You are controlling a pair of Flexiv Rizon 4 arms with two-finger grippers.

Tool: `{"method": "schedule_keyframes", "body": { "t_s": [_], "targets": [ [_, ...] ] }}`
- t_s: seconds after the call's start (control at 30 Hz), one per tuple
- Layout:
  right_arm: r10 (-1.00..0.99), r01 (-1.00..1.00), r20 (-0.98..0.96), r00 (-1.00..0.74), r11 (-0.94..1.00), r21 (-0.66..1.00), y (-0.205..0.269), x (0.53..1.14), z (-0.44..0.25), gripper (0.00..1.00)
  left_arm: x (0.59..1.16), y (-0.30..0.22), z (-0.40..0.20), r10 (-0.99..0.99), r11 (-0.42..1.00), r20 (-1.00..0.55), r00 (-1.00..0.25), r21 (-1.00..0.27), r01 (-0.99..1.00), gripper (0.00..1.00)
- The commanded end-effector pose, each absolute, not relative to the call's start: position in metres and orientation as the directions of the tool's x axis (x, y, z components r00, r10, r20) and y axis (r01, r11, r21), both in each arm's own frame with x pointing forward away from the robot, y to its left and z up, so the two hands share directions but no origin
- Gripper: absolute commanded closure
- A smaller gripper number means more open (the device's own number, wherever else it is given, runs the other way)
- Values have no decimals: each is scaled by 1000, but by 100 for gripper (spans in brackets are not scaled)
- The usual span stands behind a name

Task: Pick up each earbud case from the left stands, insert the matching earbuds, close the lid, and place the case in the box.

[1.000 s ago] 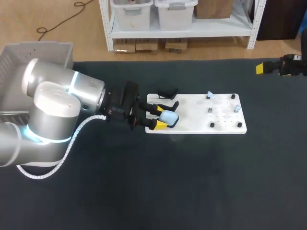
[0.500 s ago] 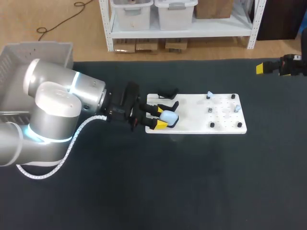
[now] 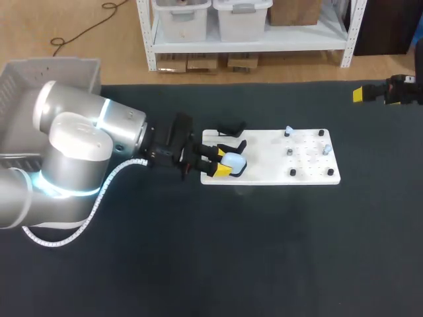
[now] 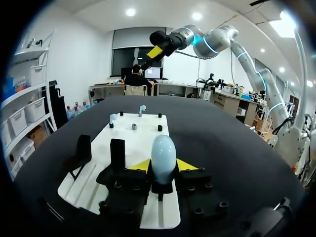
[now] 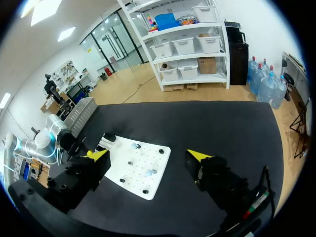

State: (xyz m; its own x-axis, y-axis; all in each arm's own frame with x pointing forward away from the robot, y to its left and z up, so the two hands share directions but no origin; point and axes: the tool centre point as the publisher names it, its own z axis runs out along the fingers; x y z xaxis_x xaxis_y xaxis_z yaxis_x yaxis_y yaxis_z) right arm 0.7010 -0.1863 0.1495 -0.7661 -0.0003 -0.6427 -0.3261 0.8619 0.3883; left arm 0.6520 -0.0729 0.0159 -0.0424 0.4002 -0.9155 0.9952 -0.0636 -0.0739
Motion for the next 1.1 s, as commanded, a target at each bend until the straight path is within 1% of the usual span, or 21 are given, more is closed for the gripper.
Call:
{"method": "schedule_keyframes", "body": {
  "t_s": [0.03,0.27,0.7,0.97,1.1],
  "targets": [
    [-1,-326,-642,-766,862,388,-186,701,150,0,650,-76,14,395,-66,-918,-39,-70,995,100],
    [-1,-326,-642,-766,862,388,-186,701,150,0,648,-72,23,380,-67,-925,-29,-59,996,100],
    [-1,-326,-642,-766,862,388,-186,701,150,0,645,-55,75,270,-65,-963,25,8,998,100],
    [-1,-326,-642,-766,862,388,-186,701,150,0,643,-55,105,199,-51,-978,54,45,998,100],
    [-1,-326,-642,-766,862,388,-186,701,150,0,643,-55,112,203,-46,-977,68,60,997,100]
  ]
}}
